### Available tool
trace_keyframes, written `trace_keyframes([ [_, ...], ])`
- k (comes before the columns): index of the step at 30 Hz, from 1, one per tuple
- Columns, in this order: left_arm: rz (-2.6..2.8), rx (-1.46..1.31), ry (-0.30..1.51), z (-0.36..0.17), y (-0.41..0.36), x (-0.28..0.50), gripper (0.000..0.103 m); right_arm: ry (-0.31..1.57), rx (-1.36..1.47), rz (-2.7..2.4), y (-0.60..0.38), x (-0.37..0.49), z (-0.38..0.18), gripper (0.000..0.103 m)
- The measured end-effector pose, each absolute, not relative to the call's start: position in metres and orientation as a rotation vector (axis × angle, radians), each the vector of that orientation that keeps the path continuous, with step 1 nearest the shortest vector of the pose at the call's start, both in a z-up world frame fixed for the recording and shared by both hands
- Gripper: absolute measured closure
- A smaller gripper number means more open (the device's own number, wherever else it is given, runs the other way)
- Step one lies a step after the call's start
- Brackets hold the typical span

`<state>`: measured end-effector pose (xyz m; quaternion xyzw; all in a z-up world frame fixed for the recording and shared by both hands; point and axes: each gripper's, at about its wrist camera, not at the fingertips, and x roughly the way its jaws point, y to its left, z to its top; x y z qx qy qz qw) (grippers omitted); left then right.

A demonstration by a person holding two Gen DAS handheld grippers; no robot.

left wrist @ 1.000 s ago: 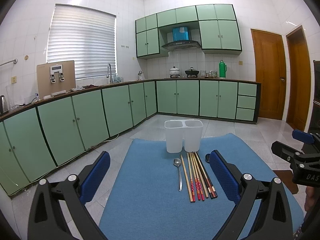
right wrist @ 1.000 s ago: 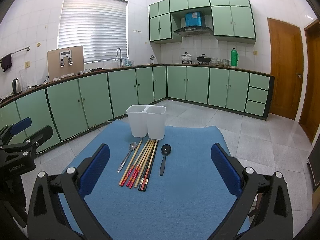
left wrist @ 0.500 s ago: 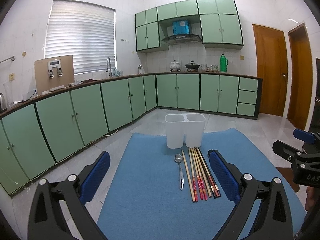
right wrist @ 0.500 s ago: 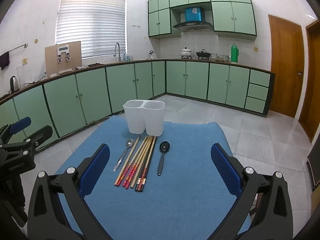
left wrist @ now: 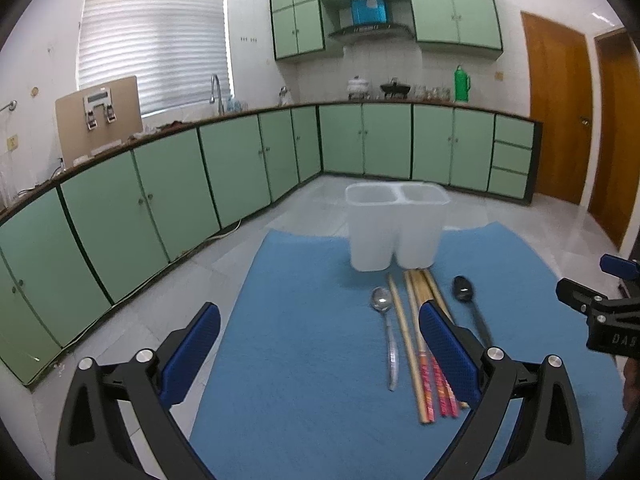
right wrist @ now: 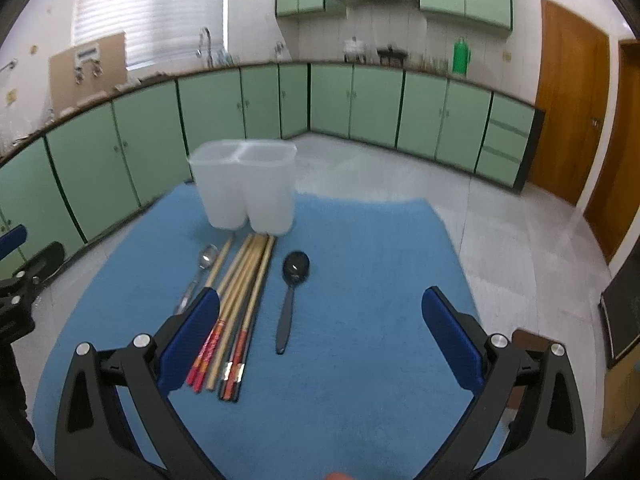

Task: Organize utensils
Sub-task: 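Close the right tool on the black plastic spoon while the left tool approaches the metal spoon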

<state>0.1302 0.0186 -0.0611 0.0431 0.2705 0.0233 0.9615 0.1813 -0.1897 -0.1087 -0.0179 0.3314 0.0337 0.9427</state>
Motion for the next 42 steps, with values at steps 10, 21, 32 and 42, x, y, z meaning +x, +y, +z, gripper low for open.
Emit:
trace_keyframes([
  [10,0.065,0.104,0.675,-0.107,0.028,0.204,0.006,0.819,0.001,0.082,-0.181,0.271,-0.159,0.005],
  [21,0.054,0.087,0.751,-0.140,0.032,0.241,0.006,0.936,0.007,0.089,-0.166,0.328,-0.197,0.027],
  [32,-0.018,0.088,0.790,-0.151,0.010,0.266,0.006,0.986,-0.014,0.066,-0.159,0.341,-0.207,0.068],
  [42,-0.041,0.092,0.845,-0.166,-0.010,0.296,0.006,0.970,0.008,0.081,-0.161,0.333,-0.207,0.069],
])
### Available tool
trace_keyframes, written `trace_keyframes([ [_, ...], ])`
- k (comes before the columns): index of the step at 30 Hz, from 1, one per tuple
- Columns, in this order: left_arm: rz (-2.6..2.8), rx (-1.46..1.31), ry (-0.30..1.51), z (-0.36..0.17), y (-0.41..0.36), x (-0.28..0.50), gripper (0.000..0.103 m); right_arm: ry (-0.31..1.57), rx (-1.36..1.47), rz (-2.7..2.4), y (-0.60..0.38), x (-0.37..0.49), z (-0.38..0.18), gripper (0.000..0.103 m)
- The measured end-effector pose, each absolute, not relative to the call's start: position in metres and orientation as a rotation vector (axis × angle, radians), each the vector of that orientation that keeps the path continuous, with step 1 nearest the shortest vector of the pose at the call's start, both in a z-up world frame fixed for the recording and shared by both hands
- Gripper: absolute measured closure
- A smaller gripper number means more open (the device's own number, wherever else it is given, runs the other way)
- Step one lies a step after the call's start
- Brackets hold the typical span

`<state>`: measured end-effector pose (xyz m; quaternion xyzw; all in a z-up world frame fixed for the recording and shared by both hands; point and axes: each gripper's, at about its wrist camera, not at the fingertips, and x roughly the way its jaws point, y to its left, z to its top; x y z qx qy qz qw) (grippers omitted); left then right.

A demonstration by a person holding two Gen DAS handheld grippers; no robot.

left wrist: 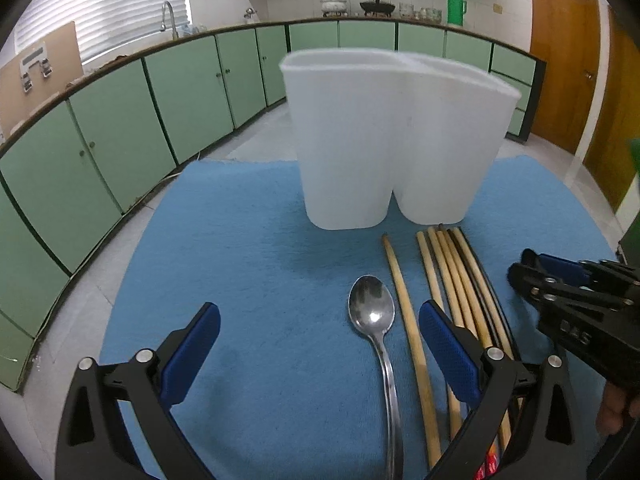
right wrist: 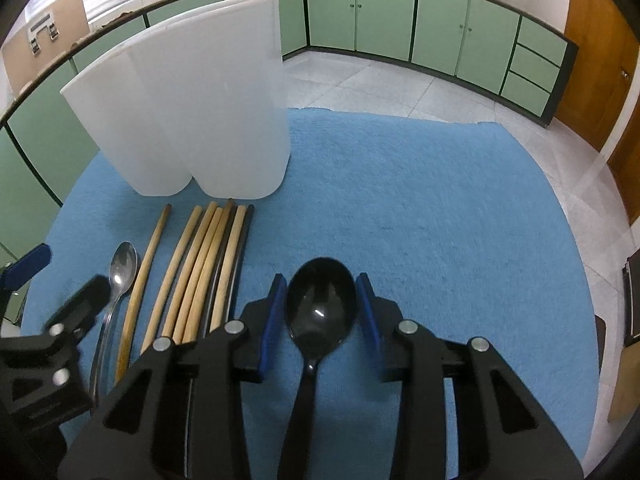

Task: Organize utensils
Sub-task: 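Close the right tool on the black plastic spoon while the left tool approaches the metal spoon, then close the left tool on the metal spoon's handle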

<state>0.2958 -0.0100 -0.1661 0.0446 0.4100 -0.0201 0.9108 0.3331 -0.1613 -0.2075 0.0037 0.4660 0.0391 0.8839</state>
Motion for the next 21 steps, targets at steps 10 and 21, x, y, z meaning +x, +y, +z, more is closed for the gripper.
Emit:
trace_keyframes([
  [10,0.020,0.121,0.898,-0.179,-0.011,0.320,0.006,0.953,0.028,0.093,-0.171,0.330,-0.208,0.068],
  [21,0.001,0.090,0.903,-0.179,-0.009,0.310,0.006,0.957,0.022,0.099,-0.170,0.331,-0.208,0.067],
])
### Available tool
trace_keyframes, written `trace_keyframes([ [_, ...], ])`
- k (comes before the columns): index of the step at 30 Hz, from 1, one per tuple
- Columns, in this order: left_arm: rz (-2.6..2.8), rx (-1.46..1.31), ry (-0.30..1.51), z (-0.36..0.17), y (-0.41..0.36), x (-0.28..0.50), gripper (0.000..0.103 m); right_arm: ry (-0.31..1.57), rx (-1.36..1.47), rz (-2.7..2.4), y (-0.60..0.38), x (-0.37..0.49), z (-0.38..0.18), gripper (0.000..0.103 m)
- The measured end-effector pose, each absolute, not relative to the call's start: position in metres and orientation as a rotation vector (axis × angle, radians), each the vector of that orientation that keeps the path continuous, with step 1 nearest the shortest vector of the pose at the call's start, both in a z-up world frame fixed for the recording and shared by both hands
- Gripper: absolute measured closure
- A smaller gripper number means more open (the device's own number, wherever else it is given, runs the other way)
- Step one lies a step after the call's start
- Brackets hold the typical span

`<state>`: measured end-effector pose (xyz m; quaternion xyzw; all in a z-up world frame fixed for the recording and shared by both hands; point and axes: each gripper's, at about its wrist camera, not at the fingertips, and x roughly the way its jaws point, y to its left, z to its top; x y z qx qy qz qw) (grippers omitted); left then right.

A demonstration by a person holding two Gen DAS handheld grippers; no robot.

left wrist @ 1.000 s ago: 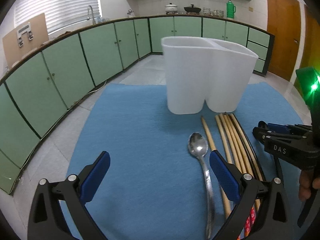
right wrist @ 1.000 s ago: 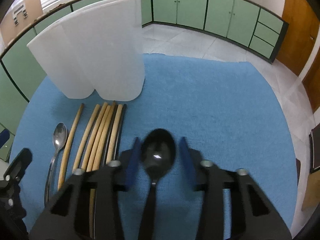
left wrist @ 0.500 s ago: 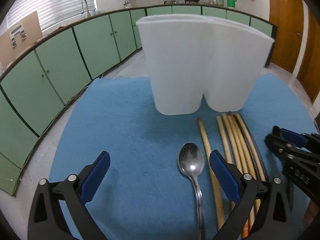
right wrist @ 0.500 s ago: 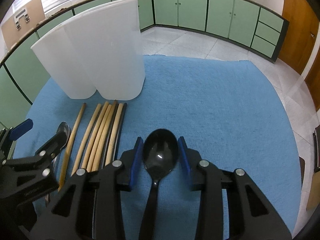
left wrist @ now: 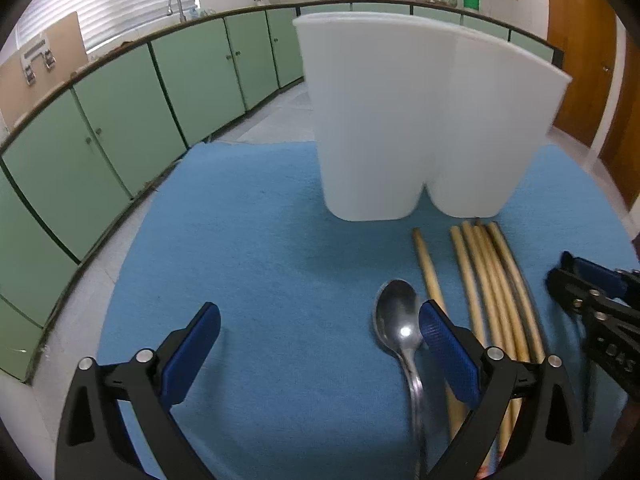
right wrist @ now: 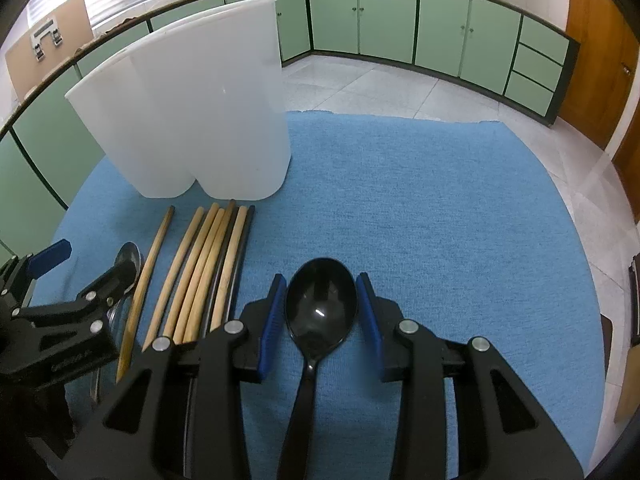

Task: Organize utensils
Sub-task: 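Close the left tool on the metal spoon's handle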

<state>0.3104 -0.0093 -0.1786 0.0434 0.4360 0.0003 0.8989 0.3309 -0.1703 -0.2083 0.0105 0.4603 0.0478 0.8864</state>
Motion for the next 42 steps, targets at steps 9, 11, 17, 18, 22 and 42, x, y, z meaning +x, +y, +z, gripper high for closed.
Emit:
trace_keyframes([
  [9,0.021,0.151,0.913,-0.188,-0.027,0.293,0.005,0.964,0.028,0.102,-0.171,0.336,-0.207,0.066],
  [11,0.023,0.153,0.913,-0.188,-0.020,0.292,0.005,0.964,0.030,0.102,-0.172,0.337,-0.207,0.066],
  [17,0.039,0.135,0.917,-0.186,-0.015,0.289,0.005,0.959,0.025,0.101,-0.171,0.337,-0.209,0.065],
  [18,0.036,0.133,0.917,-0.185,-0.015,0.290,0.006,0.961,0.022,0.103,-0.170,0.337,-0.210,0.064],
  [22,0.039,0.132,0.927,-0.185,-0.023,0.296,0.006,0.984,0.017,0.126,-0.169,0.341,-0.211,0.057],
  [42,-0.156,-0.013,0.942,-0.172,-0.016,0.313,0.075,1.015,0.089,0.229,-0.186,0.360,-0.185,0.070],
])
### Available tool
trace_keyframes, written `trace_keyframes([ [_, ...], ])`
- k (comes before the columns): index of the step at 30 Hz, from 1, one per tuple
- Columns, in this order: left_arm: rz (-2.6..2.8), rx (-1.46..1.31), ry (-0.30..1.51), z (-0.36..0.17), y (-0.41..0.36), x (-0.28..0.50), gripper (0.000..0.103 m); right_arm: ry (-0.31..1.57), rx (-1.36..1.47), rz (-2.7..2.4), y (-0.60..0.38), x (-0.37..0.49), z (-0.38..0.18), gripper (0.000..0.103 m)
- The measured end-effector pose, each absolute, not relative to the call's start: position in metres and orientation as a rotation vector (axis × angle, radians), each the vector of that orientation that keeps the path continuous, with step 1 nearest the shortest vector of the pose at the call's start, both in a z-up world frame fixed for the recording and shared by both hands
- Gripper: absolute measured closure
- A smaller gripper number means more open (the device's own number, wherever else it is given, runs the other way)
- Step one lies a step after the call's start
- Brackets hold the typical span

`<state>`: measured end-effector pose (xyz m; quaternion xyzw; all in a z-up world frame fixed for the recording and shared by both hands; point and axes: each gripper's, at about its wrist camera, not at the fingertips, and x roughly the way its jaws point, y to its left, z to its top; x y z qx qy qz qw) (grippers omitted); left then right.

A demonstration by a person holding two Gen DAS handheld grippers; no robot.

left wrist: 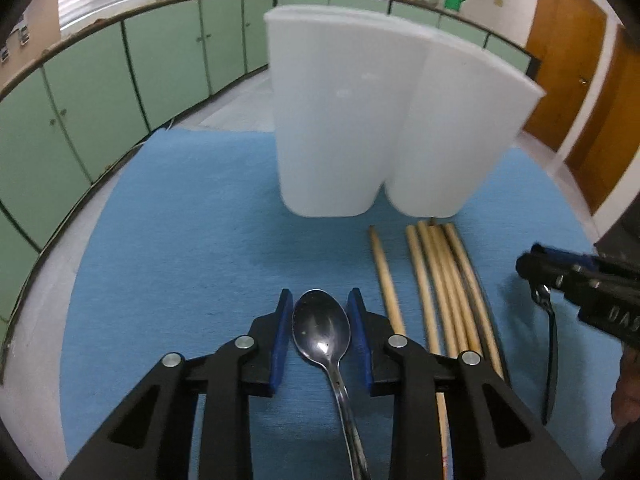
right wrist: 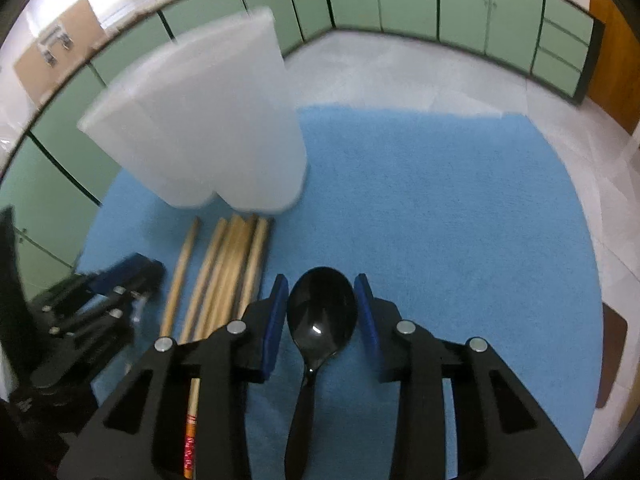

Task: Organize utensils
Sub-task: 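Close the left tool on the metal spoon's handle, then lift both spoons and carry them over the white utensil holder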

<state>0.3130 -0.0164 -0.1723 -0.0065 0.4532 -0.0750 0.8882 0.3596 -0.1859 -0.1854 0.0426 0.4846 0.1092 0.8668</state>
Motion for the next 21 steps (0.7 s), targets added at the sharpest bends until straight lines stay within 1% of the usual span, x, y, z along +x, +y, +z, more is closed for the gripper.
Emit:
trace_keyframes([
  [3,-0.227,-0.034,0.832,-0.160,-0.013,0.295,0.075,0.882,0.052,0.260,-0.185,0.343,-0.169,0.070],
  [6,-0.257,-0.029,0.728,-0.148,-0.010,0.278,0.075,0.789,0.046,0.287,-0.189,0.327,-0.159,0.070],
  [12,-0.254,-0.008,0.546,-0.133,-0.010,0.242,0.075,0.681,0.072,0.291,-0.197,0.310,-0.147,0.070],
  [21,-0.240,0.010,0.424,-0.114,-0.011,0.218,0.075,0.541,0.073,0.294,-0.195,0.297,-0.124,0.070],
])
